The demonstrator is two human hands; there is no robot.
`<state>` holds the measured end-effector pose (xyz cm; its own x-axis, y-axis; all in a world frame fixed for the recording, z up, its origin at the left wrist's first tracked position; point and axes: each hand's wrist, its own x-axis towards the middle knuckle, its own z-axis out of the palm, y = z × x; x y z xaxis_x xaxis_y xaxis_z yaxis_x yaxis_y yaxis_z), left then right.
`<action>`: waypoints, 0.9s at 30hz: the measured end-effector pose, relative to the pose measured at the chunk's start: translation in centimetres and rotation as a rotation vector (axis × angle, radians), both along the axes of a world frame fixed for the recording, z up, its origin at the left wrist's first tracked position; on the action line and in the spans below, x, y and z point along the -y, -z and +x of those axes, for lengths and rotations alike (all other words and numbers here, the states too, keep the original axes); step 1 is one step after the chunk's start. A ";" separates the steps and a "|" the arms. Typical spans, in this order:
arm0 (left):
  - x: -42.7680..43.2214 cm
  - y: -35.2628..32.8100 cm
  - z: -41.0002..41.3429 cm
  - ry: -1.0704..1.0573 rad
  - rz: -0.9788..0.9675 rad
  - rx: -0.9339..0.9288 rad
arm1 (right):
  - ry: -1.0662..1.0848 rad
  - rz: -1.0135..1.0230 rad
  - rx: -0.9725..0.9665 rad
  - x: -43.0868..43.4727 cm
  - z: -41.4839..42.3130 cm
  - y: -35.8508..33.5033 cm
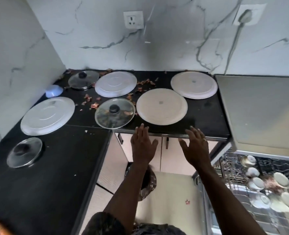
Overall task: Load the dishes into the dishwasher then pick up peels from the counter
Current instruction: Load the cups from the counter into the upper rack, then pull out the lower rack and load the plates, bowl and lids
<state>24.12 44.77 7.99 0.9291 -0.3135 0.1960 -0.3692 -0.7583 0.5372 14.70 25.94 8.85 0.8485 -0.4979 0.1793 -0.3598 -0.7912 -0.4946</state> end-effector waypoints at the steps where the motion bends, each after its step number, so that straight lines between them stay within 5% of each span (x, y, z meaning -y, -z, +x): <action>1: -0.8 0.0 0.9 -0.005 0.002 0.003 | -0.018 -0.004 0.008 -0.8 1.2 -0.2; 10: -8.6 -0.1 6.5 -0.104 0.021 0.034 | -0.158 0.055 0.020 -10.5 10.8 -0.2; 27: -19.7 -2.8 10.3 -0.784 0.011 -0.133 | -0.874 0.133 0.014 -21.6 27.0 -2.5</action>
<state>34.44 64.49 10.78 0.8953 0.4402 0.0686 0.3409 -0.7761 0.5305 41.69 47.56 11.37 0.9335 0.3102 0.1797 0.3537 -0.7159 -0.6020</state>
